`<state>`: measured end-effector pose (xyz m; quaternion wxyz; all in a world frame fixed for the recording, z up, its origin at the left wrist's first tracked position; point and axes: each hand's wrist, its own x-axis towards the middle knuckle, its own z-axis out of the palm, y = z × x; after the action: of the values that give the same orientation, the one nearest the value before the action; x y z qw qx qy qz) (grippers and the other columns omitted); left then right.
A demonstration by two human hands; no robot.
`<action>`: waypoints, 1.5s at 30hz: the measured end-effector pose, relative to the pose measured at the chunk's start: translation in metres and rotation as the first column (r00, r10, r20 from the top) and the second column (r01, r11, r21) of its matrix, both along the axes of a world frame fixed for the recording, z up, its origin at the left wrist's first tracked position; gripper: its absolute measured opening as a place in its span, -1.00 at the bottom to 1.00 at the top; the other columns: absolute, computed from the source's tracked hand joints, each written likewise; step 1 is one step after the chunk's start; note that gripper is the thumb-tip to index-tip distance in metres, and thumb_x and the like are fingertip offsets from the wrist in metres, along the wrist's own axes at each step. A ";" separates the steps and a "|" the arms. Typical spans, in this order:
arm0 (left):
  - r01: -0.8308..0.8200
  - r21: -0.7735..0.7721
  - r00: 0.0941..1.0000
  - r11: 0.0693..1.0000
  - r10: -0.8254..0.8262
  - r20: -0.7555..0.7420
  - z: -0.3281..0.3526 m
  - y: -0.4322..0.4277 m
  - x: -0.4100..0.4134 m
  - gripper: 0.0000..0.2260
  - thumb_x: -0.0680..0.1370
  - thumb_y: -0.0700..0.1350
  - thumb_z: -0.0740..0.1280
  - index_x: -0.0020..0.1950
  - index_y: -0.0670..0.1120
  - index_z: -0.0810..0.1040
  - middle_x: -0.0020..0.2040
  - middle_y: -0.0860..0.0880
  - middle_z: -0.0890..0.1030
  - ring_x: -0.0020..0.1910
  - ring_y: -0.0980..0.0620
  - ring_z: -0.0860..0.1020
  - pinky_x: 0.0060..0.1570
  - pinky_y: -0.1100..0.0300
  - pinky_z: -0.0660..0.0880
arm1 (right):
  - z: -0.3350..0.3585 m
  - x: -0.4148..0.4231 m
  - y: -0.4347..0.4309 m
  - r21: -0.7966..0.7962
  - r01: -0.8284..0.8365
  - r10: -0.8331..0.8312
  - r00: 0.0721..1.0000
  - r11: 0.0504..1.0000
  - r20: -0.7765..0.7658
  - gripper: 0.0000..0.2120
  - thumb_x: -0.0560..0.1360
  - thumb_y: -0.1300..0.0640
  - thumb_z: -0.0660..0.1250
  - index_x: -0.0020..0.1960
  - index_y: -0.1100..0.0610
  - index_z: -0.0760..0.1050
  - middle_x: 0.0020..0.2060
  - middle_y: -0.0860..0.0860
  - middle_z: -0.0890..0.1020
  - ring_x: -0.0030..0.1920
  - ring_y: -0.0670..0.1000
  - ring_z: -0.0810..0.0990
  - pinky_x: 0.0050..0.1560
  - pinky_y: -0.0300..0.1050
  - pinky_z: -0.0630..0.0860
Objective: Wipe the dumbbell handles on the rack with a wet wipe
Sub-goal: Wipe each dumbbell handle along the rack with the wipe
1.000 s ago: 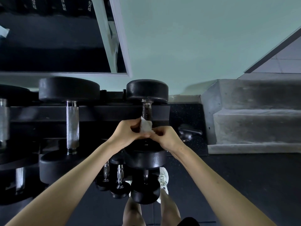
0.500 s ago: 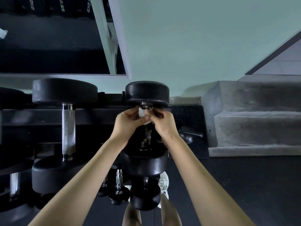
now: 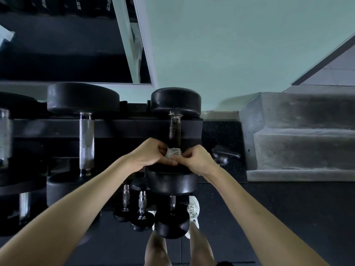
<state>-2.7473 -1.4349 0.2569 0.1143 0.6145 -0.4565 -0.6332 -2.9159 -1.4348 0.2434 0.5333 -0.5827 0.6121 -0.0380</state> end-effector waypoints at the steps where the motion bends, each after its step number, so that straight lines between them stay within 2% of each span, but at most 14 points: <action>1: -0.007 -0.005 1.000 1.000 0.007 0.000 -0.003 0.000 0.001 -0.83 0.27 -0.28 0.57 -0.23 -0.21 0.63 -0.32 -0.01 0.69 -0.30 0.19 0.60 -0.20 0.40 0.48 | 0.000 0.001 0.002 -0.014 0.016 -0.016 1.000 1.000 -0.010 -0.53 0.40 -0.19 0.41 -0.60 -0.03 0.45 -0.69 -0.19 0.39 -0.49 -0.12 0.31 -0.14 -0.09 0.20; 4: -0.205 -0.038 0.978 0.978 0.203 -0.044 -0.004 0.005 -0.002 -0.68 0.27 -0.32 0.55 -0.01 -0.28 0.63 -0.13 -0.13 0.70 -0.18 0.07 0.64 -0.08 0.30 0.56 | 0.003 0.009 0.009 -0.011 0.256 -0.252 0.959 0.967 0.133 -0.67 0.39 -0.09 0.45 -0.48 0.02 0.55 -0.56 -0.16 0.54 -0.40 -0.08 0.51 -0.20 -0.01 0.41; 7: -0.521 -0.085 0.848 0.850 0.503 -0.168 -0.003 -0.007 -0.008 -0.58 0.32 -0.34 0.51 0.16 -0.27 0.56 -0.01 -0.15 0.66 -0.12 0.04 0.62 -0.10 0.34 0.57 | 0.014 0.026 -0.014 -0.035 0.486 -0.463 0.851 0.873 0.249 -0.82 0.45 0.03 0.42 -0.30 0.07 0.62 -0.37 0.00 0.65 -0.28 -0.02 0.61 -0.23 -0.08 0.49; 11: -0.643 -0.097 0.749 0.759 0.598 -0.284 0.000 -0.025 -0.014 -0.68 0.40 -0.30 0.46 0.14 -0.24 0.58 -0.02 -0.11 0.67 -0.06 0.03 0.64 -0.07 0.29 0.56 | 0.023 0.042 -0.044 0.013 0.625 -0.591 0.731 0.781 0.341 -0.87 0.48 0.07 0.41 -0.15 0.12 0.65 -0.26 0.01 0.69 -0.26 -0.08 0.62 -0.23 -0.21 0.51; 15: -0.585 0.018 0.755 0.811 0.553 -0.352 -0.008 -0.021 -0.010 -0.65 0.41 -0.31 0.44 0.18 -0.12 0.57 0.04 -0.10 0.67 0.09 0.02 0.60 0.13 0.22 0.48 | 0.016 0.031 -0.042 0.079 0.479 -0.467 0.785 0.874 0.407 -0.93 0.46 0.10 0.42 -0.16 0.09 0.64 -0.30 -0.09 0.65 -0.27 -0.19 0.59 -0.22 -0.39 0.50; 20: -0.449 -0.093 0.872 0.889 0.413 -0.264 -0.001 -0.012 -0.007 -0.54 0.37 -0.37 0.47 0.24 -0.14 0.53 -0.01 0.04 0.67 -0.10 0.29 0.62 -0.15 0.48 0.47 | 0.005 0.016 -0.029 0.020 0.369 -0.348 0.855 0.929 0.385 -0.74 0.40 0.05 0.48 0.05 0.13 0.64 -0.10 0.00 0.69 -0.06 -0.08 0.65 -0.01 -0.24 0.54; 25: -0.280 -0.096 0.937 0.955 0.251 -0.244 0.000 -0.006 0.002 -0.46 0.30 -0.41 0.49 0.22 -0.06 0.55 -0.03 0.05 0.69 -0.01 0.18 0.62 -0.07 0.38 0.51 | -0.003 0.005 -0.019 -0.022 0.248 -0.232 0.930 0.969 0.286 -0.74 0.31 -0.03 0.53 -0.10 0.10 0.65 -0.11 0.00 0.68 -0.05 0.02 0.66 0.11 0.08 0.55; 29: -0.187 -0.061 0.965 0.981 0.171 -0.200 -0.002 0.006 0.004 -0.42 0.26 -0.41 0.51 0.17 0.06 0.55 0.00 0.03 0.69 0.06 0.11 0.62 0.06 0.29 0.53 | -0.010 0.002 -0.004 -0.032 0.148 -0.135 0.958 0.989 0.253 -0.47 0.12 -0.31 0.48 -0.18 0.11 0.65 -0.21 0.05 0.69 -0.12 0.09 0.66 0.01 0.16 0.56; 31: -0.152 -0.059 0.975 0.987 0.139 -0.176 0.000 0.007 0.005 -0.45 0.26 -0.41 0.51 0.13 0.04 0.57 -0.03 0.02 0.70 0.02 0.11 0.64 0.01 0.32 0.53 | -0.014 -0.001 -0.001 -0.050 0.088 -0.074 0.971 0.995 0.229 -0.48 0.10 -0.39 0.42 -0.23 0.03 0.65 -0.28 0.01 0.69 -0.18 0.01 0.65 0.02 0.13 0.56; 34: -0.089 -0.070 0.995 0.994 0.085 -0.062 0.007 0.008 0.007 -0.60 0.27 -0.38 0.53 -0.03 0.02 0.62 -0.15 0.05 0.71 -0.12 0.16 0.66 -0.11 0.35 0.53 | -0.009 -0.006 0.000 -0.087 -0.001 0.012 0.992 0.996 0.123 -0.67 0.24 -0.29 0.46 -0.42 -0.04 0.58 -0.49 -0.15 0.60 -0.36 -0.15 0.52 -0.03 -0.03 0.43; 38: 0.017 -0.105 0.992 0.994 -0.003 0.129 0.021 0.013 0.007 -0.63 0.32 -0.33 0.52 -0.10 0.11 0.58 -0.38 0.14 0.66 -0.34 0.31 0.58 -0.27 0.45 0.48 | 0.009 -0.012 -0.001 -0.113 -0.151 0.152 0.988 0.982 0.002 -0.51 0.36 -0.15 0.45 -0.55 0.05 0.32 -0.68 -0.20 0.39 -0.48 -0.09 0.31 -0.13 -0.09 0.20; 40: 0.028 -0.121 0.986 0.992 -0.008 0.166 0.032 0.014 0.006 -0.63 0.35 -0.36 0.48 0.00 0.06 0.62 -0.37 0.11 0.66 -0.34 0.30 0.57 -0.26 0.48 0.47 | 0.020 -0.014 -0.005 -0.107 -0.183 0.186 0.982 0.977 0.013 -0.58 0.37 -0.07 0.46 -0.51 0.11 0.39 -0.65 -0.17 0.38 -0.46 -0.09 0.32 -0.13 -0.09 0.21; 43: -0.058 -0.200 0.984 0.978 0.090 0.153 0.053 0.020 0.006 -0.58 0.33 -0.34 0.51 0.13 -0.04 0.62 -0.24 0.05 0.70 -0.23 0.24 0.62 -0.12 0.48 0.48 | 0.043 -0.018 -0.004 -0.107 -0.148 0.164 0.974 0.983 0.157 -0.91 0.40 0.02 0.46 -0.19 0.04 0.67 -0.43 -0.19 0.57 -0.36 -0.19 0.47 -0.17 -0.20 0.37; 45: -0.154 -0.259 0.975 0.954 0.189 0.117 0.070 0.029 0.006 -0.59 0.35 -0.31 0.51 0.15 -0.03 0.61 -0.17 -0.02 0.70 -0.17 0.17 0.64 -0.08 0.45 0.49 | 0.062 -0.018 0.000 -0.108 -0.113 0.137 0.957 0.988 0.256 -0.89 0.44 0.09 0.45 -0.05 0.08 0.67 -0.29 -0.11 0.65 -0.30 -0.23 0.54 -0.18 -0.29 0.46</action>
<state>-2.7417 -1.4060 0.3271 0.2126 0.6757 -0.4839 -0.5139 -2.9337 -1.4349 0.3050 0.5837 -0.6339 0.4954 -0.1093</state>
